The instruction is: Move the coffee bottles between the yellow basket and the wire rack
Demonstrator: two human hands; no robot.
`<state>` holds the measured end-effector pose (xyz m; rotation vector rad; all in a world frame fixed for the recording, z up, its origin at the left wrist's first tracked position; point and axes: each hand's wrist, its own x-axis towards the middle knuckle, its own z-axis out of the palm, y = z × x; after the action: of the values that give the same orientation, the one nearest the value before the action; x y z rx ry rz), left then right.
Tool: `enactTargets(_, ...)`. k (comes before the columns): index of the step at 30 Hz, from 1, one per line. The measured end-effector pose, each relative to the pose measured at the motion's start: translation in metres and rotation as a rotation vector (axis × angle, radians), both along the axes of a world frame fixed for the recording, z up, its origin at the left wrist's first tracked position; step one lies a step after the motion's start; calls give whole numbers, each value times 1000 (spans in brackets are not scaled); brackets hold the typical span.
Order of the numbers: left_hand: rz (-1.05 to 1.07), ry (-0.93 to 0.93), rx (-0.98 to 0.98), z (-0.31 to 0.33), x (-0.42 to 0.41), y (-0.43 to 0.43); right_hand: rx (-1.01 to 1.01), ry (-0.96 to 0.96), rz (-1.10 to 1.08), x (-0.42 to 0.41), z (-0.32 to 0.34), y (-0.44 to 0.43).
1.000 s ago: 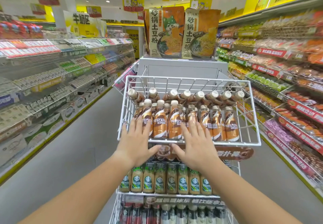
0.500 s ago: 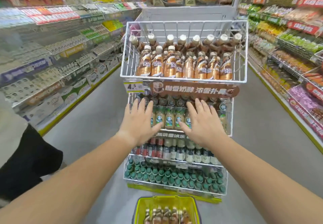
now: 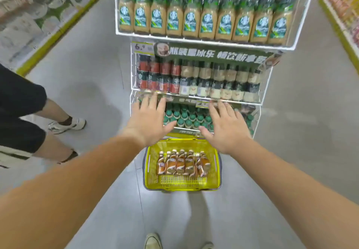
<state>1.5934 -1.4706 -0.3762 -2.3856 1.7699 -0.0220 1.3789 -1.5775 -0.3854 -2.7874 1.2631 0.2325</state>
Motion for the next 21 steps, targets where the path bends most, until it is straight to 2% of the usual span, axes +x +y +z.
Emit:
enactTargets(5,43,111,111,-145,0,20,112,62,-11,1,-144,33)
enactTargets(8,-1,65,104,-231,-2,30,159,73,-13,1,-231,48)
enactTargets(12,11,106,137,-335,-6,30,214,109,-27,-3,-336,56)
enactTargets(21,21,147,288,-521,-8,22,293,102,-102,2,-509,47)
